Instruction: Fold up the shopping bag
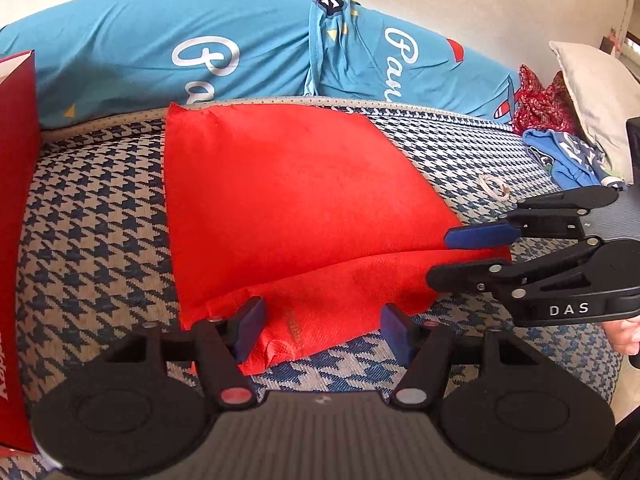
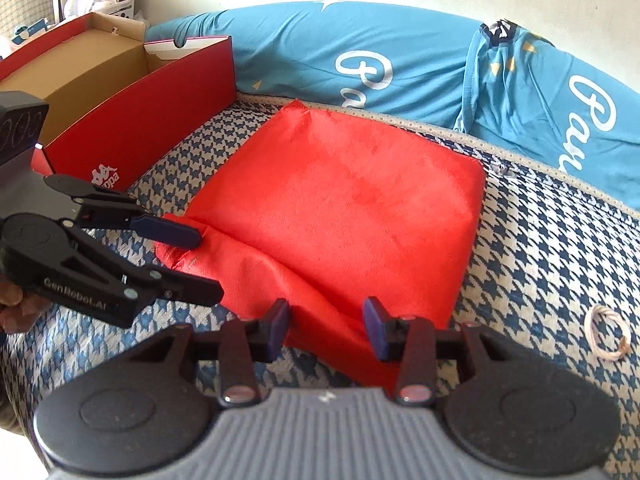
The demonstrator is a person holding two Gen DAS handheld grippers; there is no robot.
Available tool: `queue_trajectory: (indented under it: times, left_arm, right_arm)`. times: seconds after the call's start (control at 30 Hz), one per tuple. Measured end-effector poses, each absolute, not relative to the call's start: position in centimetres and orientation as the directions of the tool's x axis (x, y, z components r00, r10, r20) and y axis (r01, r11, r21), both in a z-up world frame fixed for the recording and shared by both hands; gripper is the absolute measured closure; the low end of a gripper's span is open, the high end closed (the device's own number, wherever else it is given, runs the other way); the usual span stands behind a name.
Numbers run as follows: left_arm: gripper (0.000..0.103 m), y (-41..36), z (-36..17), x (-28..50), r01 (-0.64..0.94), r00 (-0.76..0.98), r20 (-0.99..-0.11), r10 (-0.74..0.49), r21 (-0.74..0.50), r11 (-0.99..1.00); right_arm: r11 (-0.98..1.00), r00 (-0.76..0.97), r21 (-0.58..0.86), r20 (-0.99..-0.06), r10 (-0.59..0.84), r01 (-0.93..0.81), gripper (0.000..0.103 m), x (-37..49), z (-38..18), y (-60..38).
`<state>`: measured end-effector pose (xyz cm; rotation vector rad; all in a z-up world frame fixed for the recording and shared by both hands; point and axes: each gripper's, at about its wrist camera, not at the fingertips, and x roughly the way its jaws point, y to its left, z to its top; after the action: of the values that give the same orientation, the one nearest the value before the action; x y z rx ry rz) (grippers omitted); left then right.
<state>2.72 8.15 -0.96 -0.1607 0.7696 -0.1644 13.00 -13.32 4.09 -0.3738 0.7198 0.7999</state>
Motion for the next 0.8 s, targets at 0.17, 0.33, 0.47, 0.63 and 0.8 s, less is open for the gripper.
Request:
queue_trajectory:
  times: [0.17,0.33,0.47,0.63,0.8]
  left_arm:
    - [0.04,8.3,-1.0,2.7,0.071,0.711,-0.673,-0.203,-0.218,0.973]
    - [0.04,7.9,-1.0,2.8,0.054,0.716,-0.674,-0.184,-0.21,0.976]
    - [0.04,7.3,-1.1,2.9,0.026,0.723,-0.675,-0.148,-0.187,0.982]
    - [0.039,7.0,-1.2,3.2,-0.023,0.735,-0.668,-0.116,-0.195,0.98]
    - [0.039,7.0,-1.3,3.6,-0.05,0.743,-0.662,-0.097,-0.2,0.979]
  right_arm:
    - [0.662,0.497,-0.037,-0.692,0.523,-0.749,0.066,13.1,4.0,-15.0]
    - [0.7,0.505,-0.004,-0.695,0.512,-0.714,0.066,13.8,3.6,-15.3]
    - [0.748,0.507,0.047,-0.706,0.494,-0.662,0.067,14.7,3.2,-15.3]
    - [0.795,0.511,0.099,-0.718,0.473,-0.598,0.068,15.7,2.5,-15.2]
    - [0.803,0.527,0.067,-0.721,0.449,-0.592,0.069,15.8,1.9,-14.5]
